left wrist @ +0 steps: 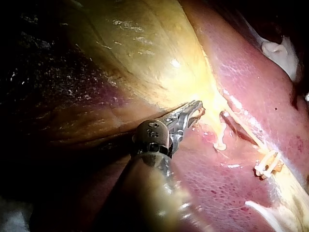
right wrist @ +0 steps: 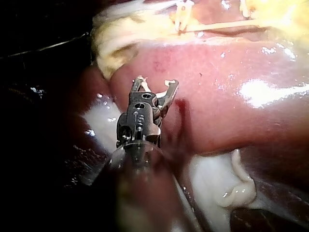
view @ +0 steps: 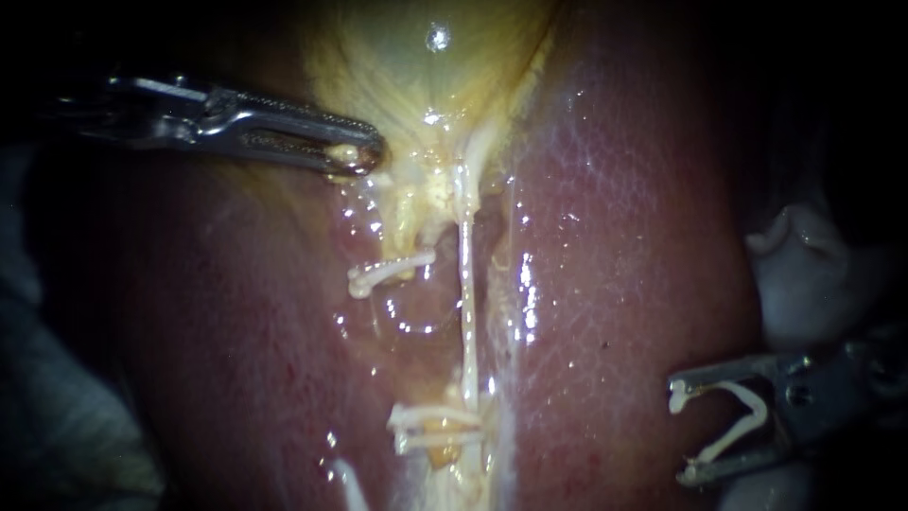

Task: Clipping first clip right tube

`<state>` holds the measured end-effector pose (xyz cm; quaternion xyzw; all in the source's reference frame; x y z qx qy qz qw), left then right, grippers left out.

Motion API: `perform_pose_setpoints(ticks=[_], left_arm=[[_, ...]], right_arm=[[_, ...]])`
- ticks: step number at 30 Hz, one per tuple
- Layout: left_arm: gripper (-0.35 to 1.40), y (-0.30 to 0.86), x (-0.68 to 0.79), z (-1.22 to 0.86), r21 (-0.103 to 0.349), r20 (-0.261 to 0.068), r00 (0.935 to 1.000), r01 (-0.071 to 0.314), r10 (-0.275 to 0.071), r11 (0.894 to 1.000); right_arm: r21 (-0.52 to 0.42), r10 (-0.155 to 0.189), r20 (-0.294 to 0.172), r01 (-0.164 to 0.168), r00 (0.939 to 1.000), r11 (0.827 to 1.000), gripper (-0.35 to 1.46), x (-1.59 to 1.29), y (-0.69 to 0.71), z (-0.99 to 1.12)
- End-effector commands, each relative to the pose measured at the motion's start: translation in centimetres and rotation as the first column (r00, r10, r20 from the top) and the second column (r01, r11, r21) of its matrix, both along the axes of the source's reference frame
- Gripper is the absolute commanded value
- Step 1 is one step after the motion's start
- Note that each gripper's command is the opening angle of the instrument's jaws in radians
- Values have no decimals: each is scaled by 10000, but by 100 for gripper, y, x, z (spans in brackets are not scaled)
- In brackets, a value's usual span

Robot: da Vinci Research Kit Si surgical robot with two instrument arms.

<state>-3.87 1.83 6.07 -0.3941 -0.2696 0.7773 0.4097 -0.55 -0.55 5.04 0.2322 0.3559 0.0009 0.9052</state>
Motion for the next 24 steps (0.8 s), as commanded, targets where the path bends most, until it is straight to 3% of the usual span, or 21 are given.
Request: perform_pose_setpoints(ticks=[1, 7, 14, 24], left_arm=[[-35, 1, 2, -2, 15, 14, 10000, -15, 15, 10000], [-35, 6, 29, -28, 9, -27, 10000, 61, -61, 10000], [-35, 31, 66, -62, -38, -267, 9983, 511, -512, 9987], [-35, 34, 70, -64, -98, -288, 9979, 575, -578, 9983]], right_arm=[[4, -10, -7, 10, 10000, 10000, 50, 0, 0, 0], [4, -16, -10, 16, 10000, 10000, 50, -1, 0, 0], [26, -39, -18, 39, 10000, 10000, 50, -1, -1, 0], [140, -46, -139, 48, 9999, 9999, 50, -1, -1, 0]])
